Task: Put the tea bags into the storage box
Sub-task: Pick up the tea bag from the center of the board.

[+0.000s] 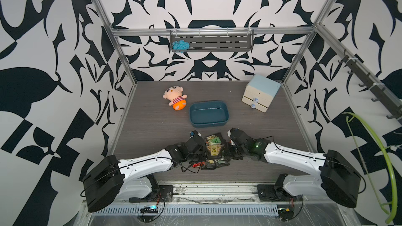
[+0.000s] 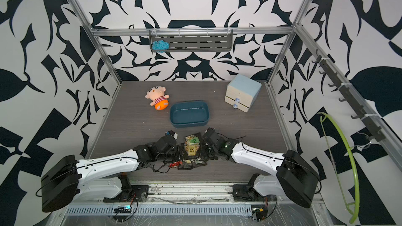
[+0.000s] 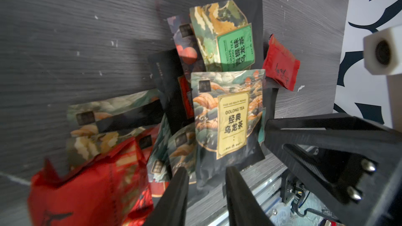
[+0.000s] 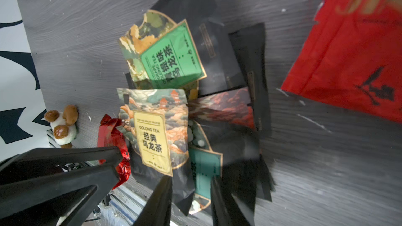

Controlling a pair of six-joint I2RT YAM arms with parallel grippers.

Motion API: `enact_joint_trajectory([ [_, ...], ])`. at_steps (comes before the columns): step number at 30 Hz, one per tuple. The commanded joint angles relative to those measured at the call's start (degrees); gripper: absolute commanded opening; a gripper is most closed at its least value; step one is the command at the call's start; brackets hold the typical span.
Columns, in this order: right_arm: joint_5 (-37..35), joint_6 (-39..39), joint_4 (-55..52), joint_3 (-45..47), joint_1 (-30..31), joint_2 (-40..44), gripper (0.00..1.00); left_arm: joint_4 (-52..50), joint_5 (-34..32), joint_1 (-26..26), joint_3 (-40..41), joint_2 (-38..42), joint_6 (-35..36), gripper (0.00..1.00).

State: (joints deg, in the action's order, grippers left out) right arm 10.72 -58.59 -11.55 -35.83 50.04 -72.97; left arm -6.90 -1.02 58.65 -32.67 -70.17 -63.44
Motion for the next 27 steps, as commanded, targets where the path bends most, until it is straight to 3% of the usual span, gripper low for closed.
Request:
enact_joint_trajectory([
  [1,-0.1,-0.5,2.5,-1.9,0.4,-0.2,0.33,1.1,0.5,0.2,-1.8,-1.7,0.2,0.33],
  [20,0.2,-0.9,5.5,-2.3,0.4,-2.9,0.31,3.6,1.1,0.2,-4.2,-9.2,0.2,0.26],
  [24,0.8,-0.7,7.0,-2.6,0.3,-3.0,0.26,2.6,1.0,0.2,-5.2,-10.0,0.8,0.26],
  [27,1.2,-0.7,7.5,-2.7,0.4,-3.3,0.15,2.1,1.0,0.2,-6.1,-10.8,1.0,0.26],
])
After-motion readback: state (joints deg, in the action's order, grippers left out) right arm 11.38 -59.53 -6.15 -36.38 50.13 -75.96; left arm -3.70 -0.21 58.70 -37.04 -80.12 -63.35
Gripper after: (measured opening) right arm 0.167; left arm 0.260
